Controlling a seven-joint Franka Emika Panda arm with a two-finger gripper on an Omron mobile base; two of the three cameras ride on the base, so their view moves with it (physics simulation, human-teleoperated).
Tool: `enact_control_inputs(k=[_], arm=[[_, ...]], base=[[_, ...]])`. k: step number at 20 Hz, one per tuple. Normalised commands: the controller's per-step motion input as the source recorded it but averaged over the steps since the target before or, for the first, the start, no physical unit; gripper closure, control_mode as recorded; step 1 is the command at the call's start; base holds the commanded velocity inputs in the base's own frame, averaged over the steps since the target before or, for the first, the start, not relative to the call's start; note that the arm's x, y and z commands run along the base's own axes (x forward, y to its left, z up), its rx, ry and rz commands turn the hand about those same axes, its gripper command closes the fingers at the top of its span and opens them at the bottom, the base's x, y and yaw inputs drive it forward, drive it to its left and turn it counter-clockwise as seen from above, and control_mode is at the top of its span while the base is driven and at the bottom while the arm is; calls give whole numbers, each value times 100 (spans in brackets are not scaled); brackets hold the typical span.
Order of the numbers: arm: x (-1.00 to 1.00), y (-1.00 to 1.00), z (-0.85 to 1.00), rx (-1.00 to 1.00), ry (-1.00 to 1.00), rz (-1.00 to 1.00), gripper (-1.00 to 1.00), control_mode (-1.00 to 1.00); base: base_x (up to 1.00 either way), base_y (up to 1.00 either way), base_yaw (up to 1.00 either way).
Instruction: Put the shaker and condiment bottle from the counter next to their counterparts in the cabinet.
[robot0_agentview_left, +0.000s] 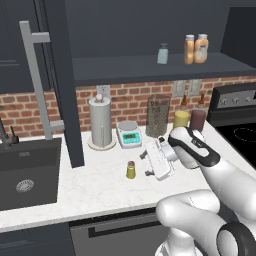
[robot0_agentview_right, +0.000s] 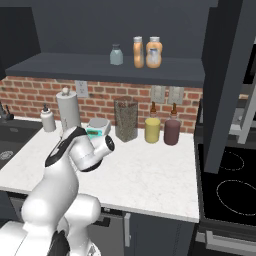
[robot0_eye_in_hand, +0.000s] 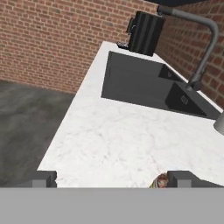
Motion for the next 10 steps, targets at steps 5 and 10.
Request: enact_control_inputs(k=[5,10], arm=[[3,9,-21,2,0,0,-100,-100],[21,0,-13,9,0,0,-100,-100]], base=[[0,0,0],[0,0,0]])
